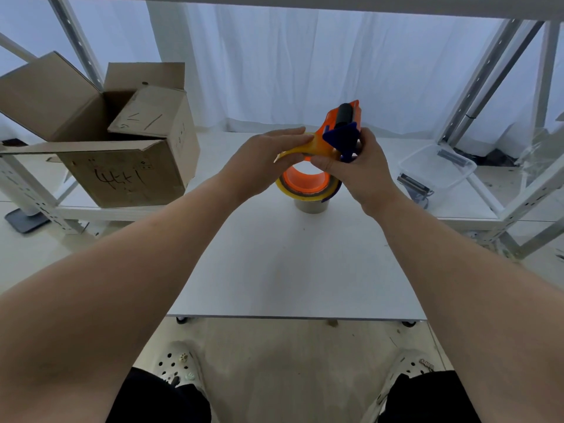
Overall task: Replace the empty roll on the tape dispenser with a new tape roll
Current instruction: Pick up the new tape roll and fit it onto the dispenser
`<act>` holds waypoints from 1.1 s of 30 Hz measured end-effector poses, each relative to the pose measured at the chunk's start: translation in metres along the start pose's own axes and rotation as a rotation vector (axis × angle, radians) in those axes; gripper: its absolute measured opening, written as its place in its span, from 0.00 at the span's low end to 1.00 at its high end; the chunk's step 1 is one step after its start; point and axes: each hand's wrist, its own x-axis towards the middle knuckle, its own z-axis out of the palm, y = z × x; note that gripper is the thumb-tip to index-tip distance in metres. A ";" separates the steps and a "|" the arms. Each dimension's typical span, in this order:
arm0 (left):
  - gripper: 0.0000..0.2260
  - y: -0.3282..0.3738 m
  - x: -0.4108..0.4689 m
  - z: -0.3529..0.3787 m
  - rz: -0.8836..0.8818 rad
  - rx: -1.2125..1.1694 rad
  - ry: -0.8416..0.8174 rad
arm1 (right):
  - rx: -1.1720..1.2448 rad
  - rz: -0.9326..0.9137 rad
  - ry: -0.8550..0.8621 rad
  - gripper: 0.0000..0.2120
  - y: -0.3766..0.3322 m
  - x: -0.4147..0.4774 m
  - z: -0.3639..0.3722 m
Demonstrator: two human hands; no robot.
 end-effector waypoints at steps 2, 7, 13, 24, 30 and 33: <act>0.18 0.000 0.001 -0.004 -0.025 -0.020 -0.046 | -0.008 0.007 -0.033 0.32 -0.003 0.002 -0.003; 0.15 0.010 0.003 -0.009 -0.138 -0.266 -0.043 | 0.073 0.098 -0.077 0.28 0.002 0.005 -0.010; 0.14 0.005 -0.001 -0.006 -0.300 -0.552 -0.004 | 0.197 0.211 -0.112 0.41 0.004 0.003 -0.014; 0.17 0.001 0.003 0.001 -0.172 -0.162 0.073 | 0.122 0.134 0.031 0.33 0.005 0.004 -0.007; 0.19 0.003 0.003 -0.002 -0.097 0.075 0.064 | 0.074 0.093 0.043 0.34 0.001 0.004 -0.004; 0.19 0.003 0.003 -0.003 -0.037 0.119 0.042 | 0.046 0.088 0.016 0.34 0.000 0.004 -0.002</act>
